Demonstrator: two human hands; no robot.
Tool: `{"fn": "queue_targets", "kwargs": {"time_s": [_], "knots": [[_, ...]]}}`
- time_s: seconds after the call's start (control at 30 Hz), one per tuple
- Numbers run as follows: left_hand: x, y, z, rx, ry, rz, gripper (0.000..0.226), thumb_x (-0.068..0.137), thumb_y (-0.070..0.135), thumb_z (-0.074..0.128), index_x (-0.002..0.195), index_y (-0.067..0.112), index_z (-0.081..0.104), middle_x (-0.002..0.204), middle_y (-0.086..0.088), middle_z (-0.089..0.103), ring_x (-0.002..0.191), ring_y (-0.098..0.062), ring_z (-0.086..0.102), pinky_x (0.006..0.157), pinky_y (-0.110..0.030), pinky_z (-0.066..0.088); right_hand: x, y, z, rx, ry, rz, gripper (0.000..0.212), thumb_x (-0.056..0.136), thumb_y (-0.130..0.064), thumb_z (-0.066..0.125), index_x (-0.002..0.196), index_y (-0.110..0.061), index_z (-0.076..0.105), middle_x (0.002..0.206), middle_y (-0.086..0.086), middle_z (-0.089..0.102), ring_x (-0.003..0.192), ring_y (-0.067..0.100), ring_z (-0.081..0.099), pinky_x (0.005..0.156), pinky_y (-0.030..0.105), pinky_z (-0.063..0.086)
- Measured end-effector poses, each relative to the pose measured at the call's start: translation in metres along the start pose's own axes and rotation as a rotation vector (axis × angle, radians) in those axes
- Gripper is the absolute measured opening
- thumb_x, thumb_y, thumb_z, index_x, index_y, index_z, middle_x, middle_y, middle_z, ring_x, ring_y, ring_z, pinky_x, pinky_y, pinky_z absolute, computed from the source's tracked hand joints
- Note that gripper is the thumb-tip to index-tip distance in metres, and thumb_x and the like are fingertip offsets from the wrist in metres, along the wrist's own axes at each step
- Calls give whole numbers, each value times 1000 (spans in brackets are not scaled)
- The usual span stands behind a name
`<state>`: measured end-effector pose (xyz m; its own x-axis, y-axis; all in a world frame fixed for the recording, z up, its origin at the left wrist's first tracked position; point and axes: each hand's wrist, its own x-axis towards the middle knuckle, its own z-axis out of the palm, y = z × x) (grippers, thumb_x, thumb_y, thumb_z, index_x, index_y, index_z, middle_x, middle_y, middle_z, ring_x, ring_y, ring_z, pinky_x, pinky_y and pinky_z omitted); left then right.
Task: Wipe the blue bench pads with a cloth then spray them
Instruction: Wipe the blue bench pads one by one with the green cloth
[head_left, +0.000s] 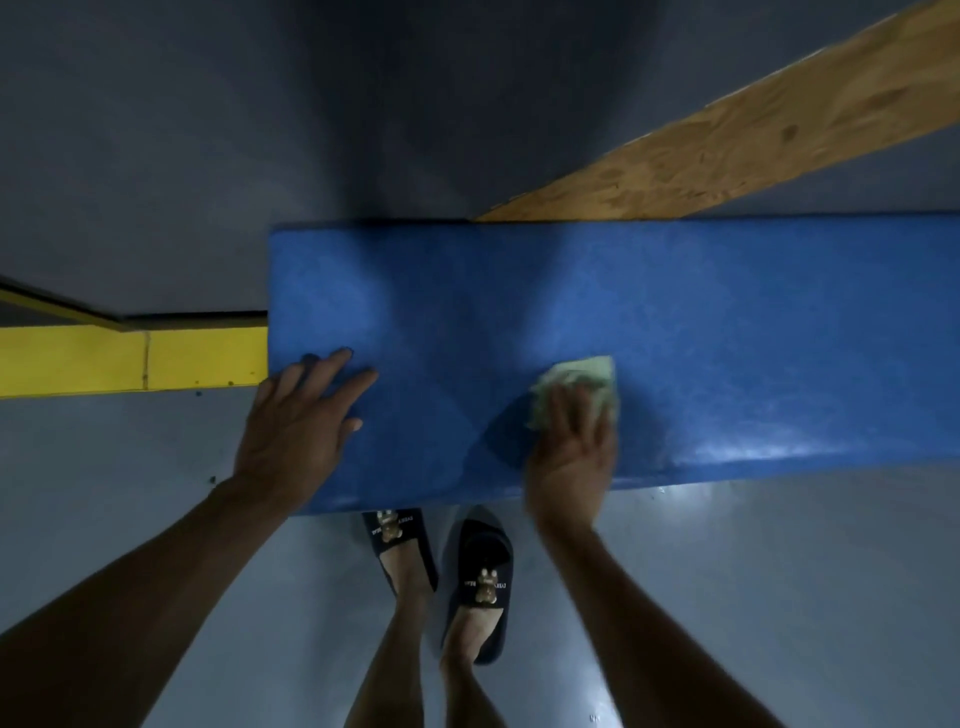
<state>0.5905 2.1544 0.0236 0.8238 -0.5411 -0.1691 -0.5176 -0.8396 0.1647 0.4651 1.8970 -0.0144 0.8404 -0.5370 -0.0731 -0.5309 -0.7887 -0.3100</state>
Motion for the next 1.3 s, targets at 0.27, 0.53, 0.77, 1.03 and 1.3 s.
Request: {"fn": "queue_targets", "kwargs": {"time_s": [0.27, 0.53, 0.77, 1.03, 1.3], "knots": [[-23, 12, 15, 44, -60, -4, 76, 67, 17, 87, 136, 17, 56, 148, -13, 48, 119, -42, 55, 87, -55, 49, -27, 33, -16, -135, -265, -756, 55, 86, -18, 42, 138, -28, 57, 149, 1, 49, 132, 35, 49, 107, 45, 43], [-20, 19, 23, 66, -90, -71, 75, 66, 15, 86, 135, 19, 57, 148, -13, 47, 121, -42, 54, 92, -52, 47, -16, 98, -42, -56, -59, -67, 60, 84, -13, 34, 139, -18, 55, 154, 10, 40, 141, 42, 34, 105, 55, 43], [-16, 24, 23, 41, -137, -149, 69, 83, 20, 72, 146, 27, 44, 159, -4, 30, 136, -37, 40, 105, -48, 38, -78, 4, 1, 73, -149, -287, 72, 77, 2, 62, 143, -22, 49, 156, 5, 36, 149, 36, 19, 116, 54, 31], [-20, 23, 21, 35, -112, -114, 71, 74, 17, 80, 140, 22, 53, 152, -9, 42, 123, -43, 49, 96, -51, 46, -35, 127, -53, -54, -120, -303, 64, 85, 7, 45, 140, -24, 55, 154, 3, 40, 140, 36, 38, 96, 50, 52], [-23, 22, 27, -7, -97, -93, 68, 77, 15, 77, 140, 20, 50, 154, -10, 39, 122, -41, 43, 95, -53, 47, -80, 15, 3, 175, -54, -106, 74, 65, 1, 64, 137, -13, 52, 141, 12, 37, 124, 40, 37, 102, 55, 42]]}}
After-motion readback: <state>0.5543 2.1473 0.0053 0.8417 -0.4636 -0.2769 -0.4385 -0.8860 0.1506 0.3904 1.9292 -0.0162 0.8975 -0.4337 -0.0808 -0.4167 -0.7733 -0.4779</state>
